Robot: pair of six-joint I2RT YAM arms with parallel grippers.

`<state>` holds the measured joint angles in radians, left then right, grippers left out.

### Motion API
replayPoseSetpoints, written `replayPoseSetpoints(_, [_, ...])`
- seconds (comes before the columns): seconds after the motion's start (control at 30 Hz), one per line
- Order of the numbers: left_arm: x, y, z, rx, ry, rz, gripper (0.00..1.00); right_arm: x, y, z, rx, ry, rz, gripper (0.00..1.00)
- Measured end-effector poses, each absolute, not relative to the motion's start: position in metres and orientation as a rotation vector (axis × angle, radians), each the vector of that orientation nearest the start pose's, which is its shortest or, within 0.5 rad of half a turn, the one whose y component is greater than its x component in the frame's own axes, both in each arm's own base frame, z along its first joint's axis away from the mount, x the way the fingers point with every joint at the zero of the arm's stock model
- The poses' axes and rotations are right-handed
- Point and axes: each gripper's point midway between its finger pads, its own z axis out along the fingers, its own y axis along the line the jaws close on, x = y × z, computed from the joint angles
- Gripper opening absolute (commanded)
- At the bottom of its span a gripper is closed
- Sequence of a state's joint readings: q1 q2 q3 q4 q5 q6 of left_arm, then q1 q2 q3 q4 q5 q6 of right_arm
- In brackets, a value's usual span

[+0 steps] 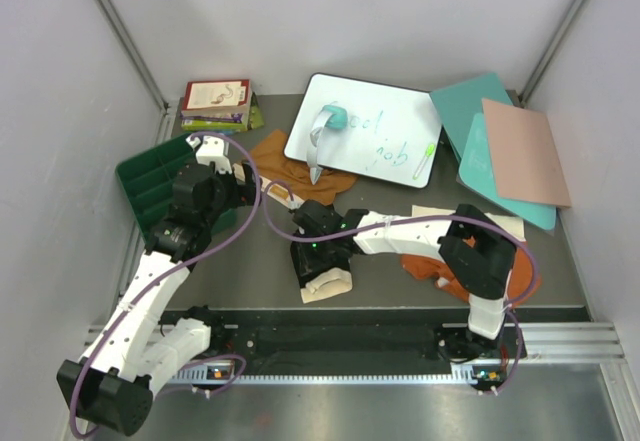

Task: Roll the underwear
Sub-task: Fold the underwear at the corner of the board.

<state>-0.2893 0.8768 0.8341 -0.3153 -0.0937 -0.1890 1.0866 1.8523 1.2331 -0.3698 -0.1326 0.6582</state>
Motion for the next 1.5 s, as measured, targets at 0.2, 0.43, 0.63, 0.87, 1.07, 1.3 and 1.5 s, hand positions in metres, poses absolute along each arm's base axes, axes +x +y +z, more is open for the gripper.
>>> replayPoseSetpoints(0.2, [0.307, -0.083, 0.24, 0.035, 1.934, -0.23, 0.99, 0.156, 0.409, 0.049, -0.652, 2.701, 0.761, 0.26])
replayPoseSetpoints(0.43, [0.307, -0.083, 0.24, 0.035, 1.934, -0.23, 0.99, 0.155, 0.416, 0.053, -0.663, 2.681, 0.814, 0.4])
replayPoseSetpoints(0.63, [0.307, -0.083, 0.24, 0.036, 1.934, -0.23, 0.99, 0.157, 0.416, 0.061, -0.655, 2.658, 0.821, 0.5])
replayPoseSetpoints(0.87, [0.308, -0.081, 0.239, 0.026, 1.936, -0.219, 0.99, 0.164, 0.387, 0.108, -0.592, 2.547, 0.795, 0.61])
replayPoseSetpoints(1.07, [0.311, -0.082, 0.225, -0.038, 1.988, -0.23, 0.93, 0.178, 0.339, 0.113, -0.466, 2.529, 0.761, 0.67])
replayPoseSetpoints(1.3, [0.298, -0.104, 0.183, -0.136, 2.096, -0.353, 0.88, 0.173, 0.301, 0.067, -0.371, 2.652, 0.657, 0.7])
replayPoseSetpoints(1.5, [0.264, -0.125, 0.114, -0.179, 2.261, -0.495, 0.85, 0.168, 0.288, 0.046, -0.3, 2.701, 0.665, 0.7])
